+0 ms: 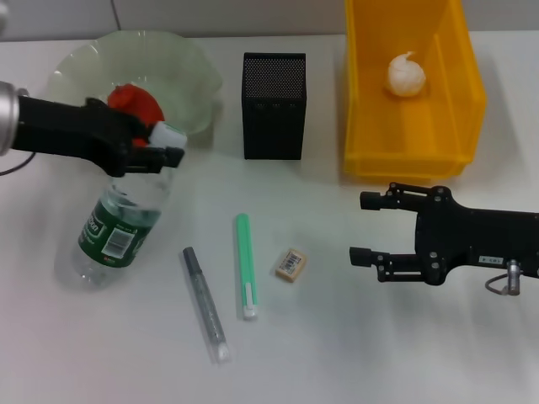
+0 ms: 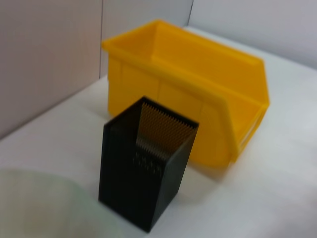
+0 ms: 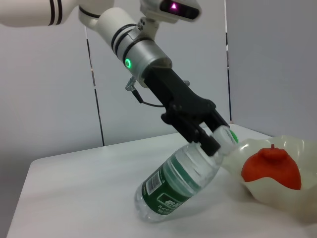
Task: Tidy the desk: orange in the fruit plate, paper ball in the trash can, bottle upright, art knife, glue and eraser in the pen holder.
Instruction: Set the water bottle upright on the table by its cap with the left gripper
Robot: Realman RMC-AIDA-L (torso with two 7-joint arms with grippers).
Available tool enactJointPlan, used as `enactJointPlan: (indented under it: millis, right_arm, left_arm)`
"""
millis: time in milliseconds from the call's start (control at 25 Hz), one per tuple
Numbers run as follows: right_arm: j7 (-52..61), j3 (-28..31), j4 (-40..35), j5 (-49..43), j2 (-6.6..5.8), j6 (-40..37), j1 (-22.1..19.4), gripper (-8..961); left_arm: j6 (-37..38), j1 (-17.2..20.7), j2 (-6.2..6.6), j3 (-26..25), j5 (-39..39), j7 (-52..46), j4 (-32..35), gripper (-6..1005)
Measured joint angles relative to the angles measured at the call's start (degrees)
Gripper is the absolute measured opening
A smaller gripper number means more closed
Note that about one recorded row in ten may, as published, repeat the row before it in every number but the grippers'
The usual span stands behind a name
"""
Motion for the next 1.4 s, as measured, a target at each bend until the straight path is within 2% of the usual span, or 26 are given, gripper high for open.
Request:
enactJointPlan:
  millis: [160, 200, 400, 800, 960, 1080, 1120, 1400]
  right_arm:
    - [0.06, -0.11, 0.2, 0.0, 0.03, 0.24, 0.01, 784]
    - [0.06, -0.14, 0.29, 0.0, 0.06, 0.37, 0.03, 784]
    - [0.09, -0.17, 0.44, -0.03, 0.17, 1.02, 0.07, 785]
    - [0.09, -0.14, 1.04, -0.09, 0.19, 1.94, 0.02, 784]
    - [0.1, -0.14, 1.07, -0.09, 0.19, 1.98, 0.0, 784]
    - [0.09, -0.14, 1.1, -0.09, 0.19, 2.05, 0.0, 785]
    - [0.09, -0.14, 1.1, -0.09, 0.19, 2.05, 0.0, 785]
    - [0.09, -0.14, 1.15, -0.35, 0.19, 2.09, 0.0, 784]
  left_arm:
    - [0.47, 1.58, 0.77, -0.26, -3.07, 1.88, 0.04, 459]
    - [0.61, 2.98, 1.24, -0.51, -5.96, 3.59, 0.06, 459]
    - [0.91, 5.25, 1.74, -1.41, -10.28, 6.61, 0.09, 462]
    - [4.14, 7.82, 1.54, -7.5, -13.0, 12.75, -0.36, 468]
    - [4.33, 8.57, 1.4, -7.97, -13.59, 14.26, -0.5, 470]
    - [4.41, 12.53, 0.97, -8.94, -18.37, 20.55, -1.15, 472]
    - [4.41, 12.53, 0.97, -8.94, -18.37, 20.55, -1.15, 472]
    - [4.33, 14.34, 1.8, -13.67, -20.88, 23.71, -5.65, 476]
